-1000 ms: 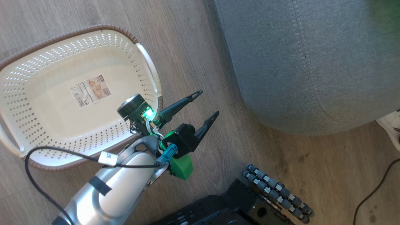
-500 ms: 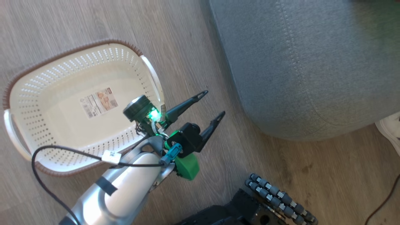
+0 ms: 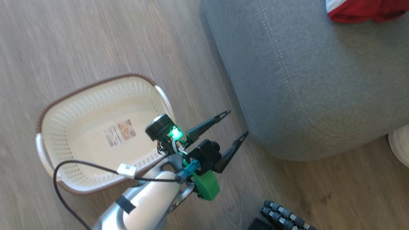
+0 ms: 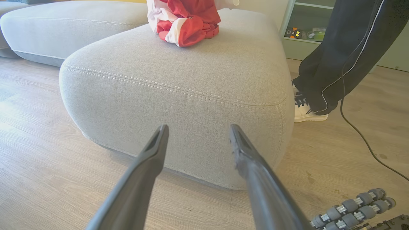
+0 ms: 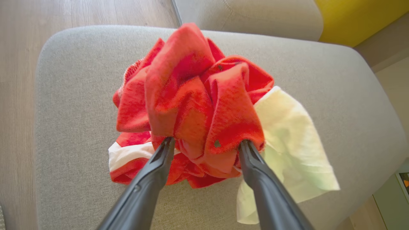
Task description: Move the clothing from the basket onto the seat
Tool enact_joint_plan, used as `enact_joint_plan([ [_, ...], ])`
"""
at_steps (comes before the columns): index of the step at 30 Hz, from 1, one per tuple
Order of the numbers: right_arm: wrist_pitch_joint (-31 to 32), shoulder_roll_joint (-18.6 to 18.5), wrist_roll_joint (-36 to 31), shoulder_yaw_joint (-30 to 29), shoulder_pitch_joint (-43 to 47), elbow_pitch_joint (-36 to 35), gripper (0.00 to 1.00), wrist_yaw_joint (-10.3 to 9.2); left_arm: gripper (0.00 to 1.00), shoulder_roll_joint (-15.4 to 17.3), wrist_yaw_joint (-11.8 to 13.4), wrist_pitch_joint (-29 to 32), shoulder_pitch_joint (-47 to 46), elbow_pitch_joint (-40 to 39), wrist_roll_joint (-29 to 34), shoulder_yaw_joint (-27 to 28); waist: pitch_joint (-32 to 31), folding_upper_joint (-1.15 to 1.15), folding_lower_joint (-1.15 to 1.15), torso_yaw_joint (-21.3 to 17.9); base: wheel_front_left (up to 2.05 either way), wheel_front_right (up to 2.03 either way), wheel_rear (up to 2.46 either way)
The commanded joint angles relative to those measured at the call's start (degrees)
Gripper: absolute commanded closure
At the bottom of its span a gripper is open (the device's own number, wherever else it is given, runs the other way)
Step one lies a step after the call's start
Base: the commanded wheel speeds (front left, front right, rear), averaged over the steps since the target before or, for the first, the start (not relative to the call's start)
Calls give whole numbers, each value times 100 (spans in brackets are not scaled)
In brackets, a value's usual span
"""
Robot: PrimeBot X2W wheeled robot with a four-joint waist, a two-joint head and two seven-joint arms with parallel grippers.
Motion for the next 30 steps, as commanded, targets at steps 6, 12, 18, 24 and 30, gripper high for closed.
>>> enact_joint_plan([
  [6,156,-552,490,631,37,-812,0,-3,0,-191,20,-28,232,-282,-83,367,-654,-1,0,99,0,0,0],
  [12,-98,-861,826,898,90,-1269,0,-3,0,-265,-29,-28,429,-333,-68,487,-1050,-1,0,194,0,0,0],
  [18,-797,-1011,1021,877,291,-1560,0,-3,0,-317,-17,-28,617,-414,-88,595,-1353,-1,0,355,0,0,0],
  [24,-1934,-1094,1156,615,685,-1891,0,-3,0,-349,9,-28,814,-519,-115,787,-1700,-1,0,653,0,0,0],
  [30,-2980,-1053,1316,471,1372,-2654,0,-3,0,-364,83,-28,1037,-650,-164,1069,-2038,-1,0,985,0,0,0],
])
